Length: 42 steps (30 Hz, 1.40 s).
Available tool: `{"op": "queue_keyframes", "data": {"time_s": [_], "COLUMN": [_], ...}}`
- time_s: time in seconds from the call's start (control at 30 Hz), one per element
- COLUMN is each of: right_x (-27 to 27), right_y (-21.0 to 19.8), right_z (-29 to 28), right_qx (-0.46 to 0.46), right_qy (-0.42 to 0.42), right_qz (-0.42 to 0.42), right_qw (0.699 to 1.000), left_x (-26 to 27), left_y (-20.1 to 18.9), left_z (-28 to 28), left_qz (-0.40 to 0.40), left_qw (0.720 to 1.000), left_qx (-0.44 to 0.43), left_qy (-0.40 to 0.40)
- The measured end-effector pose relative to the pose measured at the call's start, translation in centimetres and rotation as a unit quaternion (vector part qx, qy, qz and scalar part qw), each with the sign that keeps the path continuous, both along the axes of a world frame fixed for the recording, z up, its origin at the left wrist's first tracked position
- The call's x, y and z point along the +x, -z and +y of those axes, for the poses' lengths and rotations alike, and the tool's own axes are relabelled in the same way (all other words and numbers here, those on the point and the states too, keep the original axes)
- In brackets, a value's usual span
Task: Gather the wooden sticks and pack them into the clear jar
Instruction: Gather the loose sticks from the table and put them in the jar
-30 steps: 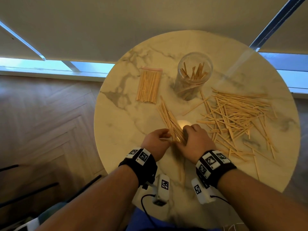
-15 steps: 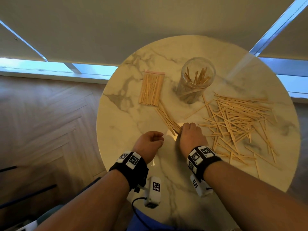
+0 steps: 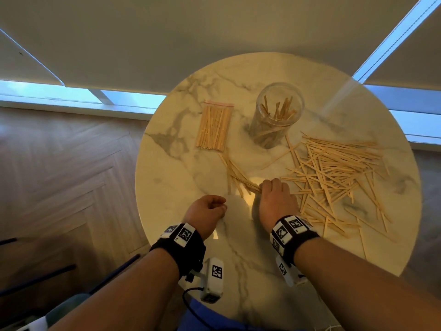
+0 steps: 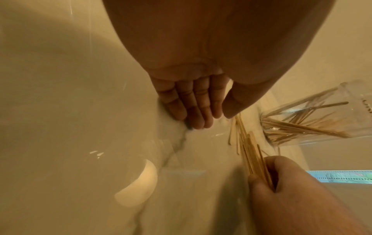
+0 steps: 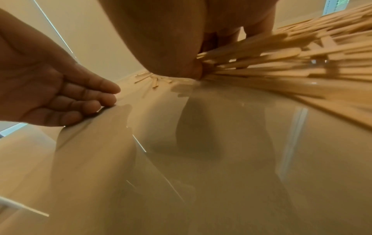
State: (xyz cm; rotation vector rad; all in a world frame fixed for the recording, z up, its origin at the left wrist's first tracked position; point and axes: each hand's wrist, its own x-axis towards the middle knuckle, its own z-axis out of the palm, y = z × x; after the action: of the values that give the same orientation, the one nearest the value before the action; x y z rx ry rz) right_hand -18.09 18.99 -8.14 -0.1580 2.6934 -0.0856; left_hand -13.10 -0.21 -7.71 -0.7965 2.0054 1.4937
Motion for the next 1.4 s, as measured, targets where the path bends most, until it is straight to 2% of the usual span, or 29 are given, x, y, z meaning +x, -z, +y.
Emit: {"op": "queue_keyframes", "data": {"time_s": [0.2,0.47,0.53,0.6,0.7,0.77,0.8,0.83,0.9,0.97,1.03,1.1,1.17,1.23,1.3,1.4], "right_x": [0.1,-1.5,-2.2,-3.0,-4.5,-5.5,-6.0,-6.4,-7.2,-8.0,-8.3,-8.4,-8.3,-7.9,-7.4,-7.2], "right_y": [0.4,0.2,-0.8,-2.5,-5.5,-7.8,-9.1,-10.5,-13.5,-16.4,-18.7,-20.2,-21.2,-21.6,-21.5,-21.4], "right_z": [0.2,1.4,1.9,2.7,4.4,5.4,5.7,5.8,5.8,5.6,5.4,5.2,5.2,5.2,5.4,5.9], "right_qx": [0.006,-0.034,-0.074,-0.162,-0.307,-0.404,-0.47,-0.542,-0.673,-0.752,-0.798,-0.829,-0.851,-0.862,-0.852,-0.807], "right_qy": [-0.007,-0.027,-0.003,0.057,0.083,0.103,0.13,0.161,0.209,0.221,0.205,0.19,0.159,0.112,0.064,0.01], "right_qz": [0.013,-0.017,-0.015,-0.006,0.019,0.04,0.044,0.037,0.002,-0.029,-0.041,-0.047,-0.048,-0.052,-0.065,-0.075], "right_qw": [1.0,0.999,0.997,0.985,0.948,0.908,0.872,0.824,0.71,0.621,0.565,0.525,0.498,0.491,0.515,0.586], "left_x": [0.1,0.3,0.1,-0.4,-1.8,-2.7,-3.1,-3.5,-4.0,-4.5,-5.2,-6.0,-6.6,-7.0,-7.0,-6.8], "left_y": [-0.6,-1.1,-1.8,-2.8,-4.8,-6.1,-6.7,-7.1,-8.0,-9.1,-10.6,-12.3,-13.9,-15.1,-15.9,-16.3], "left_z": [0.6,1.0,1.5,2.3,4.2,5.7,6.4,7.1,8.5,9.8,11.0,12.0,12.7,13.3,14.0,15.1], "left_qz": [-0.001,0.009,0.012,0.024,0.034,0.025,0.017,0.005,-0.028,-0.054,-0.058,-0.046,-0.032,-0.01,0.023,0.075], "left_qw": [1.0,1.0,0.999,0.998,0.993,0.983,0.976,0.967,0.944,0.923,0.9,0.876,0.849,0.832,0.83,0.819], "left_qx": [0.004,-0.004,0.009,0.033,0.086,0.145,0.178,0.213,0.284,0.345,0.401,0.45,0.496,0.522,0.527,0.538], "left_qy": [-0.006,-0.024,-0.04,-0.055,-0.078,-0.108,-0.124,-0.14,-0.163,-0.164,-0.159,-0.164,-0.18,-0.188,-0.182,-0.185]}}
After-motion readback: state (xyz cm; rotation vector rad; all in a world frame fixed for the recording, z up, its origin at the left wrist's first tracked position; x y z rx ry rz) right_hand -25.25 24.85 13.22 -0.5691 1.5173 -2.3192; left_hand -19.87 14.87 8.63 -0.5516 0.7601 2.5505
